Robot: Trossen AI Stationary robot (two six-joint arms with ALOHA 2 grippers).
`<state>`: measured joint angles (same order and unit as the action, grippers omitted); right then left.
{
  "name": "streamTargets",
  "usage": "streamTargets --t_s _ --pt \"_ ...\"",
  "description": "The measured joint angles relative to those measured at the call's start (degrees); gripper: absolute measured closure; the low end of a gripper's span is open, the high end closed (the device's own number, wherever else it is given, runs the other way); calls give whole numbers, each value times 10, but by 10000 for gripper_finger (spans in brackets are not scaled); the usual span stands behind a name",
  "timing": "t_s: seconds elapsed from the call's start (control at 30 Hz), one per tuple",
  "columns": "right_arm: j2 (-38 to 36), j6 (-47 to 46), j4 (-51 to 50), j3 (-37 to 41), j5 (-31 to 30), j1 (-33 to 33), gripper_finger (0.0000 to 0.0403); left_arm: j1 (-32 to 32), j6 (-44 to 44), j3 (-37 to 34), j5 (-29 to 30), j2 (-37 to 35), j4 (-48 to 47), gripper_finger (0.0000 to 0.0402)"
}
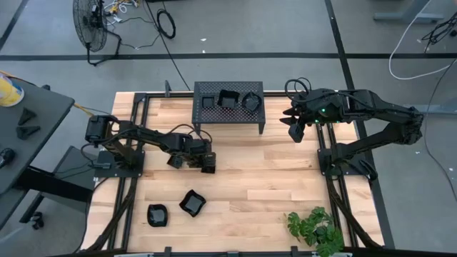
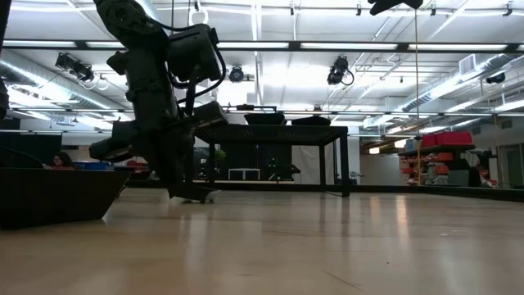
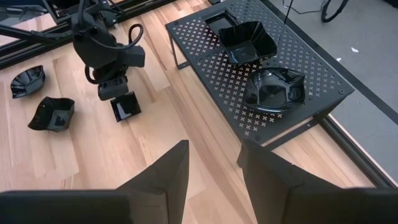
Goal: Pick & Place Mini shaped plates
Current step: Stack the square plate on top of the other square plate on the shelf
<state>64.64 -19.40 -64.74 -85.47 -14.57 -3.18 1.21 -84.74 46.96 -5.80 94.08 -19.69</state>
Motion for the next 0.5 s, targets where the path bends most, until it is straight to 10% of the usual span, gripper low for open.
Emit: streamTargets --t_s 0.5 --pt "0 0 0 0 0 0 254 0 -31 0 44 -89 11 395"
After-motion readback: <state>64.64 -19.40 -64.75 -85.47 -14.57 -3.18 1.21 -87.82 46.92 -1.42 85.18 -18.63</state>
